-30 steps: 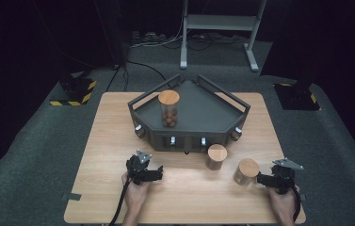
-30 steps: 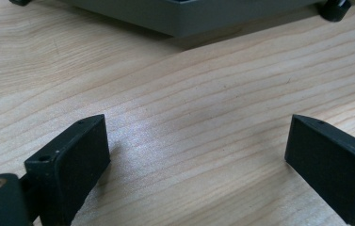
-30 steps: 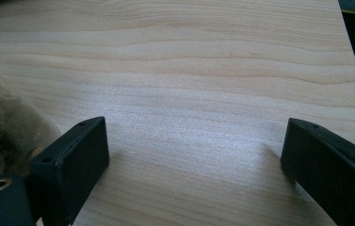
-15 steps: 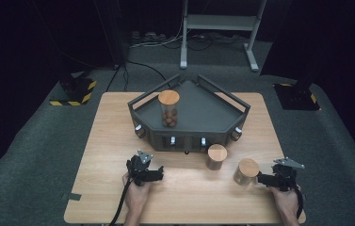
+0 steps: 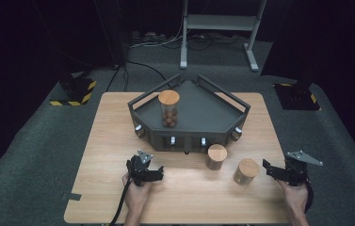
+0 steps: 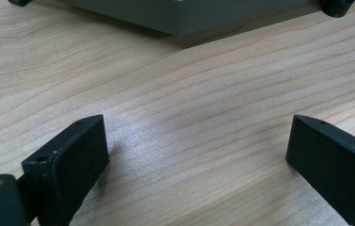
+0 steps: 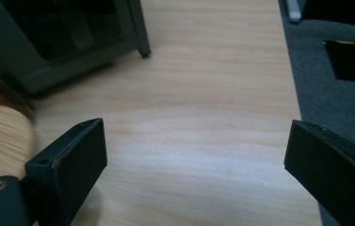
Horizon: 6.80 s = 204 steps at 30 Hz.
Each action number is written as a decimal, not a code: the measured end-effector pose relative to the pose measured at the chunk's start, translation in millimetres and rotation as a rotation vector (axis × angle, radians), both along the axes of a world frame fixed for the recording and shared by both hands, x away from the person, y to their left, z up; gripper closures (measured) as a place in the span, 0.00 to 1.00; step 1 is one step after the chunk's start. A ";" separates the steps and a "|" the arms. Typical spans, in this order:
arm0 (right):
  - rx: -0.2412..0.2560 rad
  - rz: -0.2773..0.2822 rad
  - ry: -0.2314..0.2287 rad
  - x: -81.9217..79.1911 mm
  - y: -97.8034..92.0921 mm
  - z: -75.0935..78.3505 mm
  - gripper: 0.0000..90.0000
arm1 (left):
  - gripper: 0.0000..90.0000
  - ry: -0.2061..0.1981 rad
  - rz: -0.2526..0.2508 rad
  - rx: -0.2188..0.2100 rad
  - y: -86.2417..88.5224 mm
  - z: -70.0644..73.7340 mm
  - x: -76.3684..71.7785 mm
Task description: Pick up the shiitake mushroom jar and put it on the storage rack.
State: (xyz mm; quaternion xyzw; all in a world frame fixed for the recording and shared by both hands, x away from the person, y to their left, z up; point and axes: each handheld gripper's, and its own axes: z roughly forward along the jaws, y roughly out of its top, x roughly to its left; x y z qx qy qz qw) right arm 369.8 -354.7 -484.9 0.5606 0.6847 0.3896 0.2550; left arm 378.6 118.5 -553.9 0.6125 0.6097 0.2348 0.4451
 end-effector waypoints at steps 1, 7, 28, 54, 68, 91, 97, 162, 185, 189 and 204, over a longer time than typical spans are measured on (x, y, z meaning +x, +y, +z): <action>0.007 0.009 -0.010 -0.2 1.5 3.2 0.06 | 0.07 0.001 -0.001 0.001 0.1 0.0 0.0; 0.046 0.068 -0.045 0.0 16.8 16.9 0.07 | 0.07 -0.001 0.000 0.000 0.0 0.0 0.0; 0.112 0.250 -0.070 2.2 89.1 38.0 0.08 | 0.07 -0.001 0.000 -0.001 0.0 0.0 0.0; 0.017 0.306 -0.018 10.0 154.2 29.3 0.10 | 0.07 -0.001 0.000 -0.001 0.0 0.0 0.0; -0.045 0.288 0.024 19.5 170.8 23.6 0.10 | 0.07 0.000 0.000 0.000 0.1 0.0 0.0; -0.103 0.254 0.125 33.4 187.0 12.4 0.15 | 0.07 0.000 0.000 -0.001 0.1 0.0 0.0; -0.123 0.237 0.129 33.5 188.2 11.5 0.22 | 0.06 0.000 0.000 -0.001 0.1 0.0 0.0; -0.061 0.316 0.020 14.5 169.4 94.4 0.26 | 0.07 0.001 -0.001 0.000 0.1 0.0 0.0; -0.029 0.361 -0.024 21.7 185.2 142.6 0.26 | 0.07 0.001 -0.001 0.000 0.2 0.1 0.0; -0.019 0.362 -0.031 25.9 189.1 151.7 0.26 | 0.06 0.001 -0.002 0.000 0.2 0.0 0.0; -0.024 0.353 -0.040 48.4 210.9 181.1 0.26 | 0.06 -0.001 0.000 -0.003 -0.2 0.0 0.2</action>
